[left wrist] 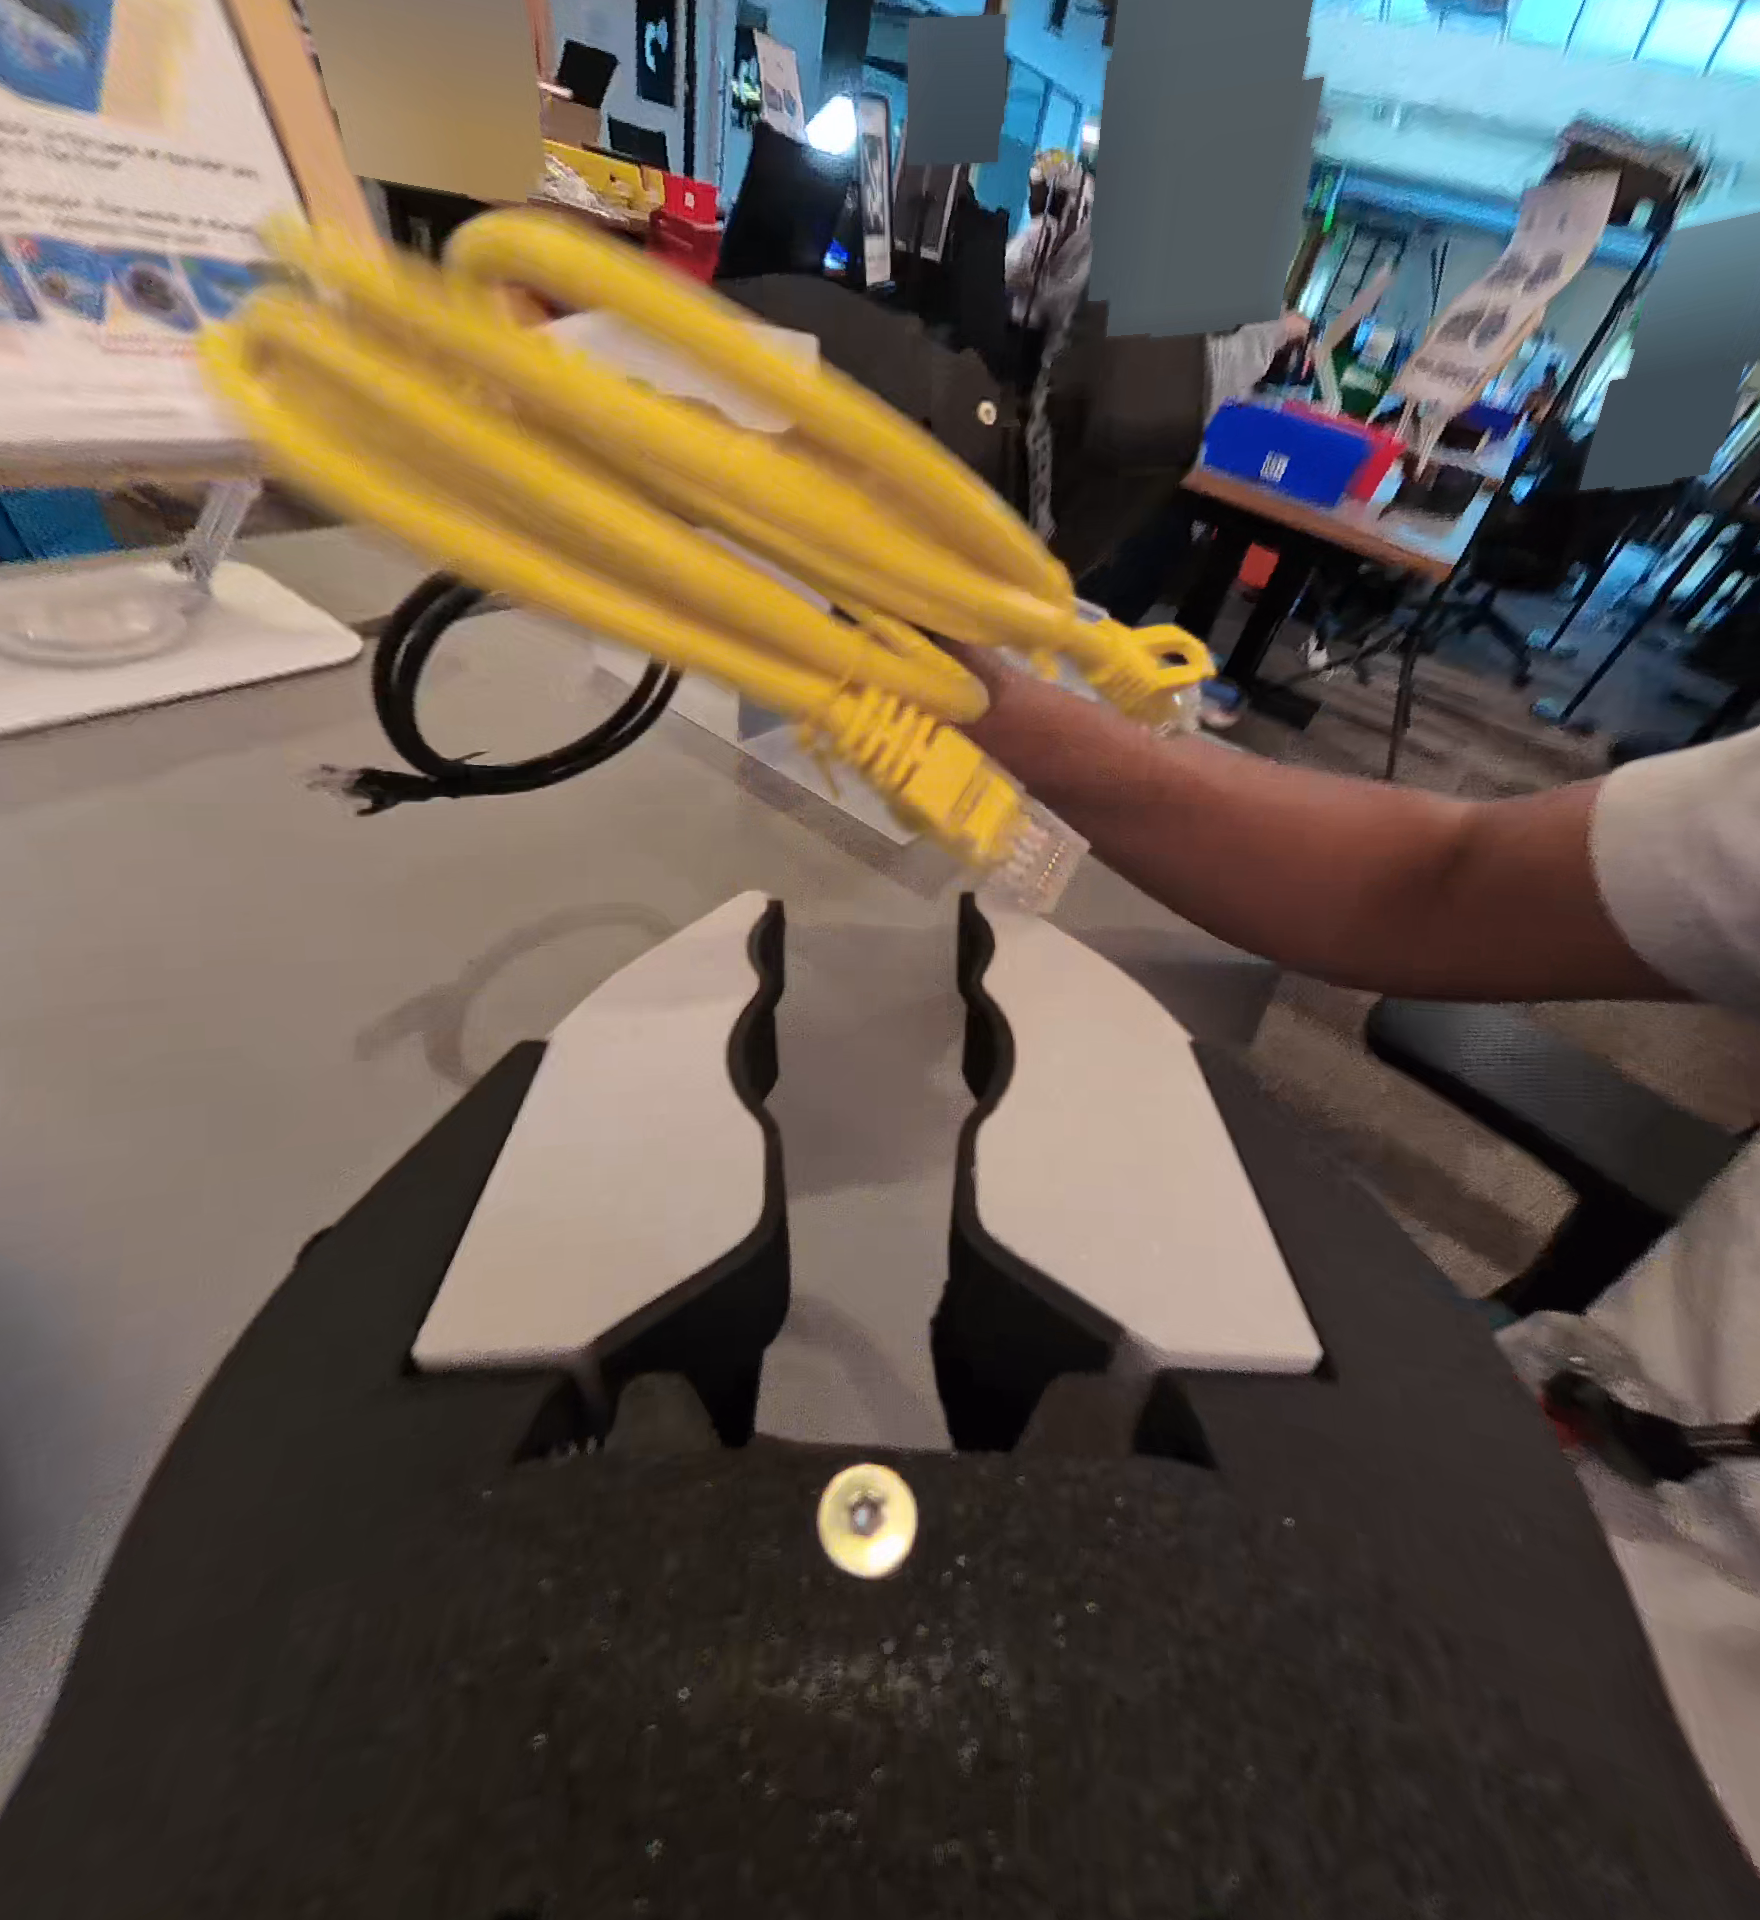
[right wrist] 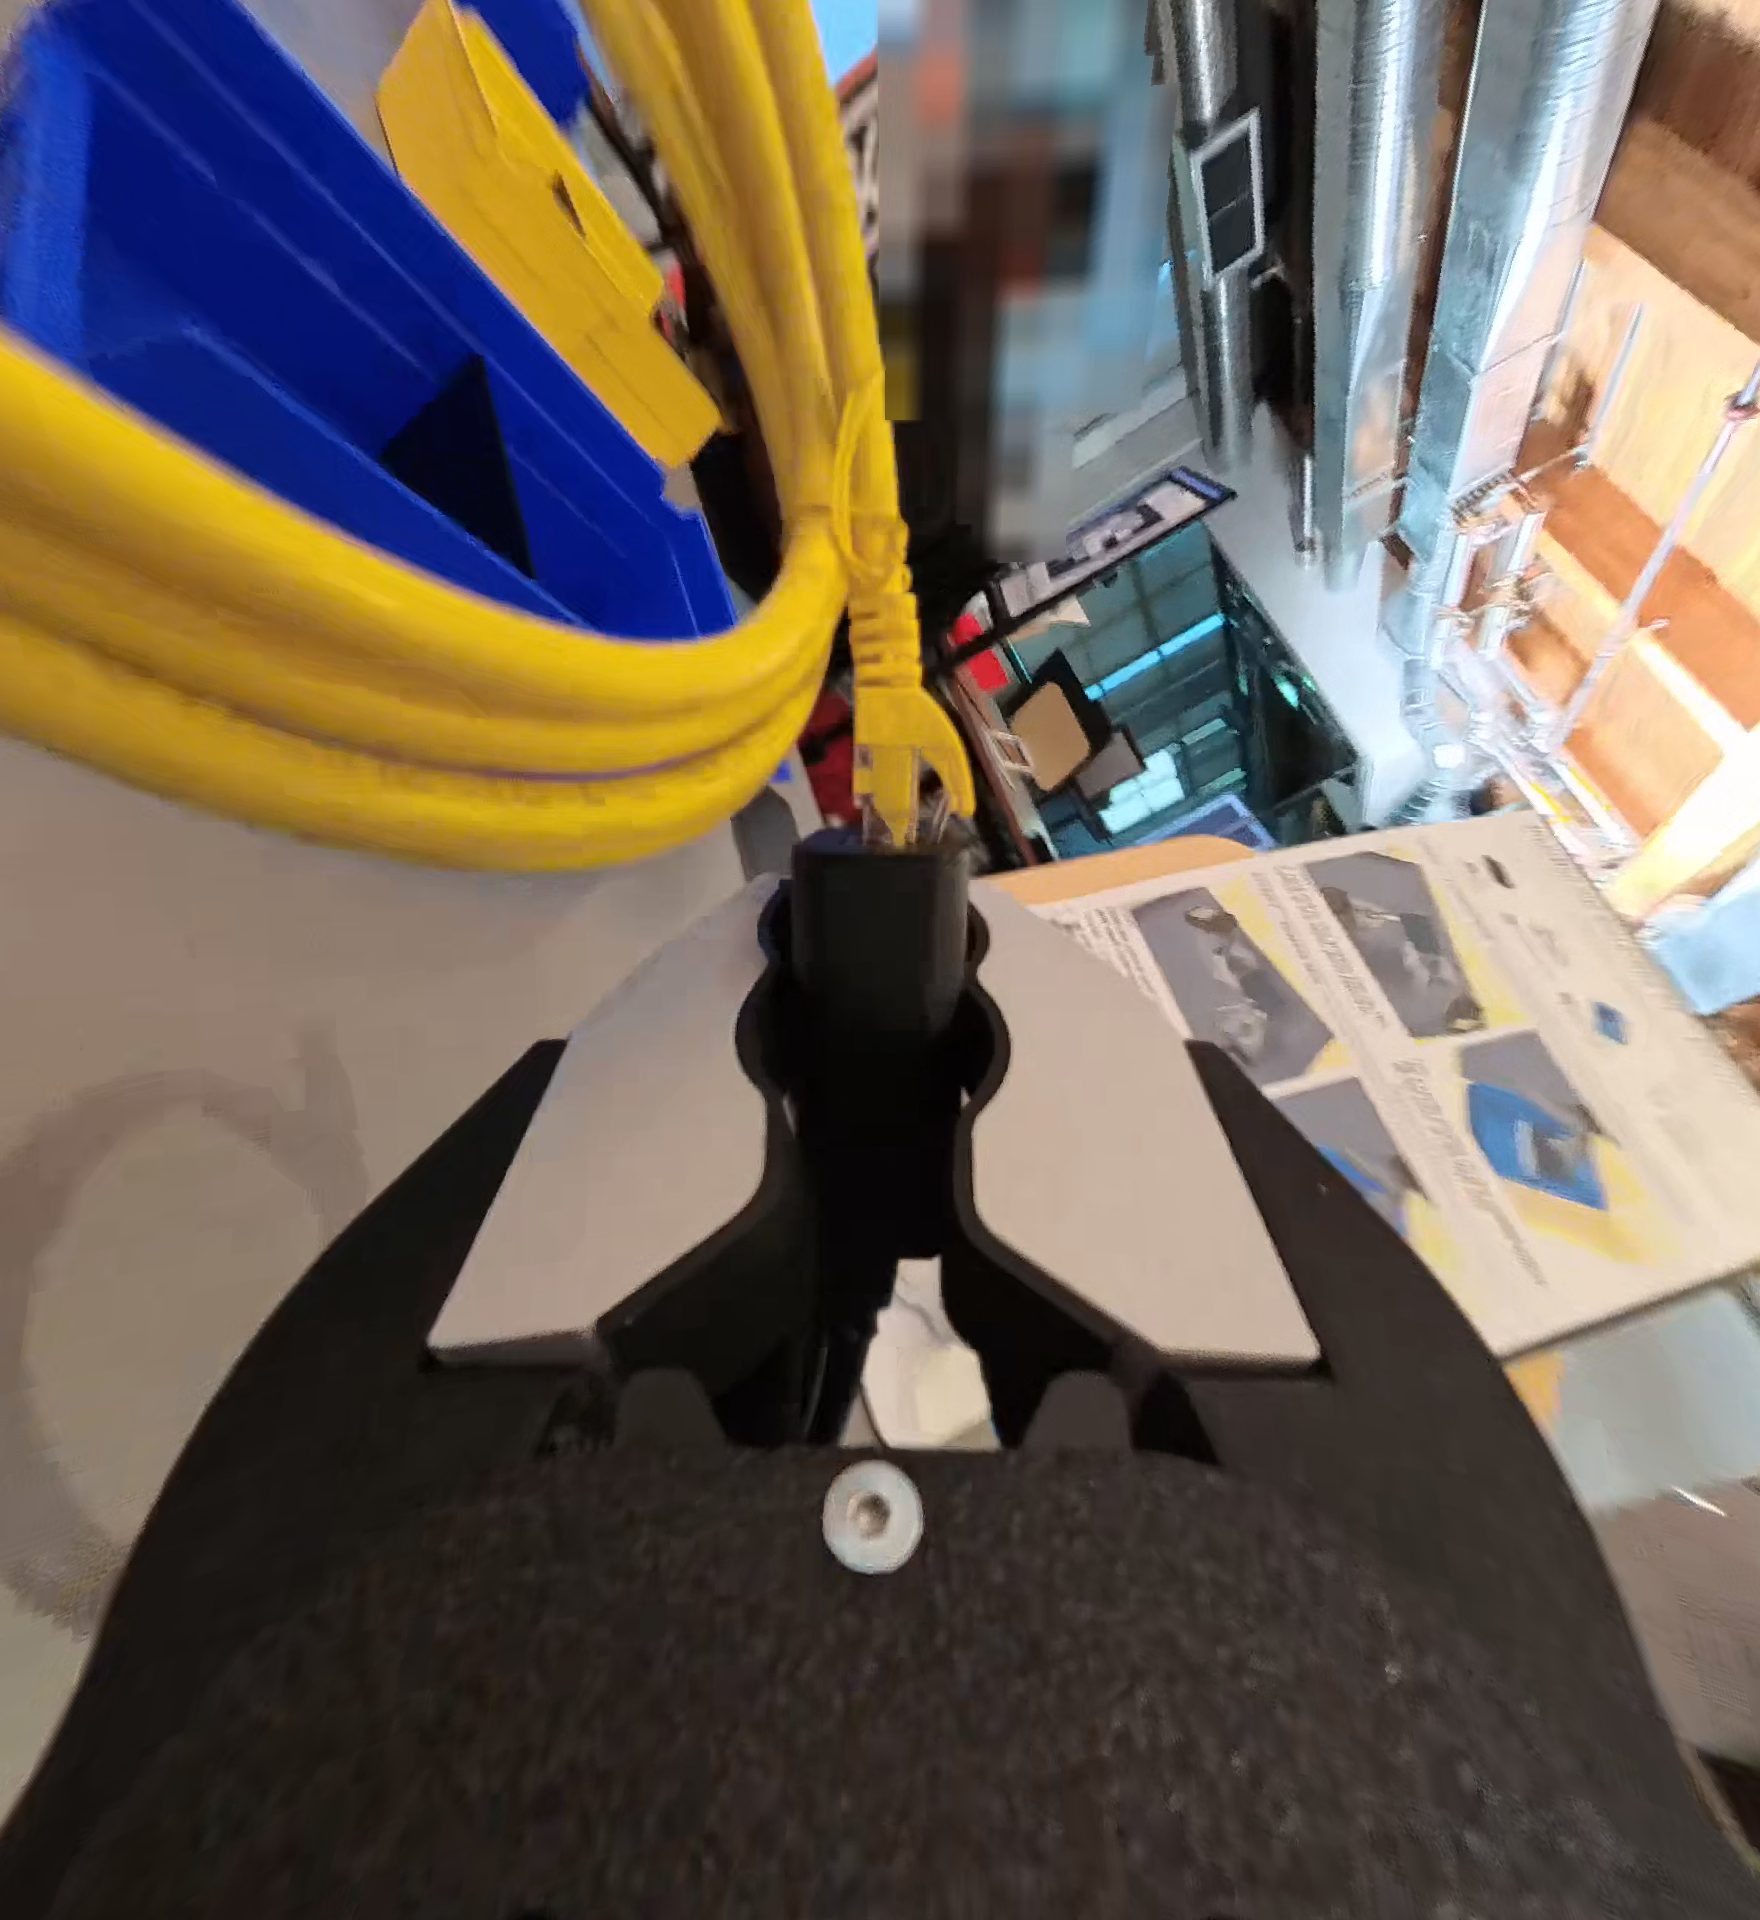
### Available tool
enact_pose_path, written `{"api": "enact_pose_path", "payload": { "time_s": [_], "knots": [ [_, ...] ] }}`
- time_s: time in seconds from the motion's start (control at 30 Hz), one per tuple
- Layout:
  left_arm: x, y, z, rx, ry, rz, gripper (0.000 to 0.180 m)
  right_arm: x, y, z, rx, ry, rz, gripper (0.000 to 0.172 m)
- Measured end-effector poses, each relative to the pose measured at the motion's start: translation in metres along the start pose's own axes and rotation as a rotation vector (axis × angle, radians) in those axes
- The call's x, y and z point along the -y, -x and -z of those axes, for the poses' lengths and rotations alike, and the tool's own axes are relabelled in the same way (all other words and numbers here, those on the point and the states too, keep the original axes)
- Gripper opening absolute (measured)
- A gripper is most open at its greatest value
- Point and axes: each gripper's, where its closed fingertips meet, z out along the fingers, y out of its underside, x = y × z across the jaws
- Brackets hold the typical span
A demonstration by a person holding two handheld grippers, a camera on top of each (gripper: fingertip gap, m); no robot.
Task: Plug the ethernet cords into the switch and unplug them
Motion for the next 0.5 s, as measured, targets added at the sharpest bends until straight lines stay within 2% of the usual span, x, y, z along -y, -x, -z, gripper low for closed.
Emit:
{"api": "enact_pose_path", "payload": {
  "time_s": [0.07,0.13,0.23,0.33,0.4,0.5],
  "knots": [
    [-0.002,0.009,0.016,-0.003,-0.045,0.051,0.036,0.000,0.006,-0.003,0.063,-0.038,-0.094,0.025],
    [-0.001,0.024,0.031,0.038,-0.062,0.022,0.046,-0.003,0.014,-0.003,0.106,-0.045,-0.111,0.026],
    [0.014,0.054,0.050,0.113,-0.079,-0.083,0.050,-0.001,0.024,0.003,0.144,-0.086,-0.139,0.025],
    [0.035,0.080,0.045,0.161,-0.069,-0.256,0.056,0.004,0.032,0.011,0.164,-0.144,-0.135,0.025],
    [0.038,0.081,0.025,0.095,-0.008,-0.374,0.055,0.008,0.035,0.016,0.162,-0.179,-0.120,0.025],
    [0.006,0.061,-0.015,-0.153,0.226,-0.479,0.046,0.015,0.042,0.025,0.195,-0.243,-0.143,0.025]
  ]
}}
